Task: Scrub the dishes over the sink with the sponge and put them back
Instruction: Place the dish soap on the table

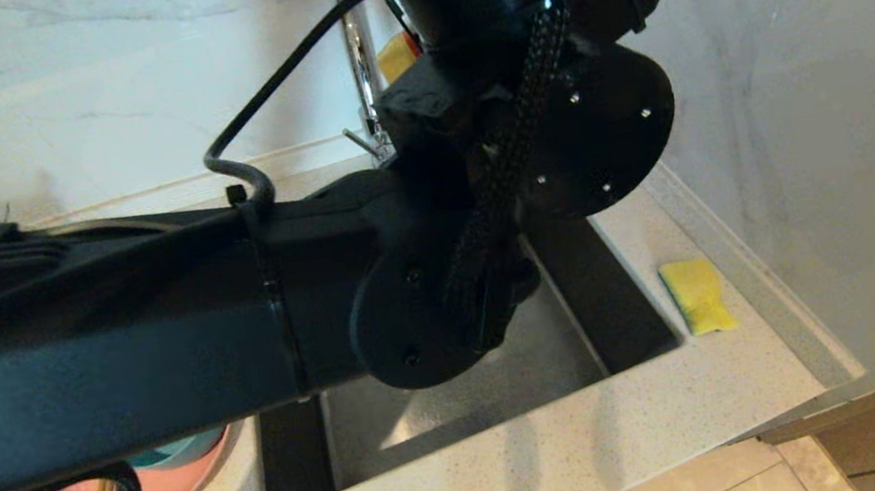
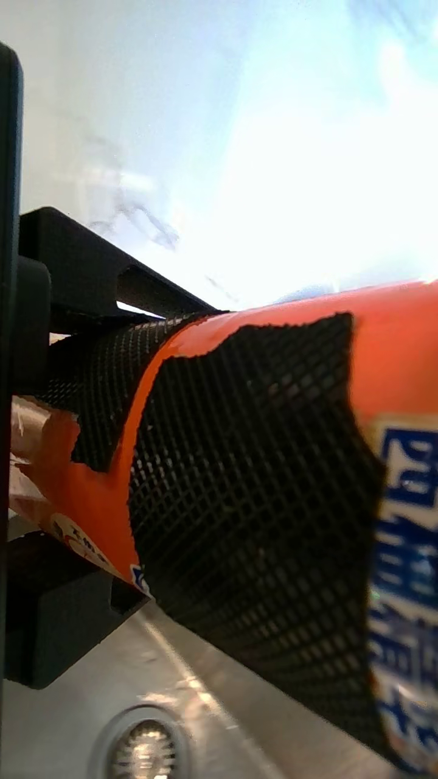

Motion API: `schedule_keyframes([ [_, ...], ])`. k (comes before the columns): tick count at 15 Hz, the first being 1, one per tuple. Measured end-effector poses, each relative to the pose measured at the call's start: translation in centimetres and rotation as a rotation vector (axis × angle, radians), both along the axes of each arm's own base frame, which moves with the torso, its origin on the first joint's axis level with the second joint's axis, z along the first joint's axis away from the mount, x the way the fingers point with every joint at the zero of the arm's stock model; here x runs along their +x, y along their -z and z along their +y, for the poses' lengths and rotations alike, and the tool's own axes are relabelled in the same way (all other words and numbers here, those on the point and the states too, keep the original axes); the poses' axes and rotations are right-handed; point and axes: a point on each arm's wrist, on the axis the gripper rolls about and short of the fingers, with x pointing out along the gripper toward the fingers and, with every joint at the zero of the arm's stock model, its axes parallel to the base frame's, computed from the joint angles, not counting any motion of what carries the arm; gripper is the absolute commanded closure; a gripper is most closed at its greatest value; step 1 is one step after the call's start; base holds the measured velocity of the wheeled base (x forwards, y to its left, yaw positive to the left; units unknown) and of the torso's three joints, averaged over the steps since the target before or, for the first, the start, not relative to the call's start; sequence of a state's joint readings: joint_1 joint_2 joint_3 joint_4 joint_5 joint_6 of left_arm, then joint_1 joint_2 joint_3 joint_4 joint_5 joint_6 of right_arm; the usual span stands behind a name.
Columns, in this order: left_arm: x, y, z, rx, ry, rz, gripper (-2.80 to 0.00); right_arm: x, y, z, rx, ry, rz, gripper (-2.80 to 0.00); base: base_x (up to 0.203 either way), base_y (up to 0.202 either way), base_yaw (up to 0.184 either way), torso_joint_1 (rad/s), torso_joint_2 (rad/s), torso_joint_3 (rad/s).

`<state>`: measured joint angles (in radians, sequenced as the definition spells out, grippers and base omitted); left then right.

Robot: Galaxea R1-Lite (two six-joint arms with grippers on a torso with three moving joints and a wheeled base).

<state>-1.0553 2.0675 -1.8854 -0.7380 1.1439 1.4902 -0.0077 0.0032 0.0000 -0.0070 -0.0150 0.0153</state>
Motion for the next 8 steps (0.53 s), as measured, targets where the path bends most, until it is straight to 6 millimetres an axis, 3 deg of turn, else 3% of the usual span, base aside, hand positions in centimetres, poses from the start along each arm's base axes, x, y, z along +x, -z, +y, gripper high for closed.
schedule_keyframes([
  [8,-2.4,-3.1,2.0,-0.077,0.031,-0.044,0.00,0.0,0.0,0.0,0.000,0.000,0.000,0.00,0.000,0.000,0.000,0.000,0.00,0.000],
])
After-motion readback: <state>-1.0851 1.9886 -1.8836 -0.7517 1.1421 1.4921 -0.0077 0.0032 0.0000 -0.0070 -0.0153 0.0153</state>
